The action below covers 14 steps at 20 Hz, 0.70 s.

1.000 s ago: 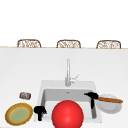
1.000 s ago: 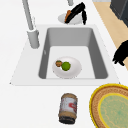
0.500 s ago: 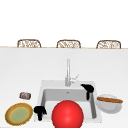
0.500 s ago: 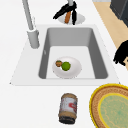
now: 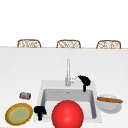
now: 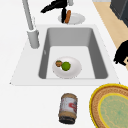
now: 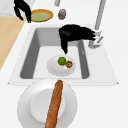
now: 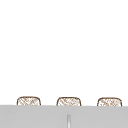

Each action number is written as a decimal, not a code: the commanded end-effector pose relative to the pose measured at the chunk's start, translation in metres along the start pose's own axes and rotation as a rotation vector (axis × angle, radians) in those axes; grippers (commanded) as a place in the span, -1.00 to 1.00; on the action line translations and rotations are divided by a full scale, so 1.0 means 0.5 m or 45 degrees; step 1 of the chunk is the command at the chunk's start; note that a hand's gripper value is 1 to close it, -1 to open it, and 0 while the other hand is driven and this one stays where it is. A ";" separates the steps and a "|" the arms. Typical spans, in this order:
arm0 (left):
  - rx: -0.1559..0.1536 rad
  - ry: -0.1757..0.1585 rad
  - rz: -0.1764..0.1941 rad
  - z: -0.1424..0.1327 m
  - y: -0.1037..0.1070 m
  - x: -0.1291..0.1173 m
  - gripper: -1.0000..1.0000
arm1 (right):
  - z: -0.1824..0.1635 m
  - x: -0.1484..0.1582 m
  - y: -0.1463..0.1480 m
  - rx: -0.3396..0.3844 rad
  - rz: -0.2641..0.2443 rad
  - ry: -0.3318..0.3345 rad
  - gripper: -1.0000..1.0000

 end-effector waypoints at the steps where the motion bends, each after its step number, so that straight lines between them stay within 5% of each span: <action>1: 0.000 0.000 0.000 0.000 0.000 0.000 0.00 | -0.050 0.007 -0.019 -0.112 0.055 0.018 -1.00; 6: 0.000 0.000 0.000 0.000 0.000 0.000 0.00 | -0.122 0.005 -0.022 -0.129 0.050 0.019 -1.00; 14: 0.000 0.000 -0.001 0.000 0.000 0.000 0.00 | -0.194 -0.001 -0.015 0.117 0.042 0.030 -1.00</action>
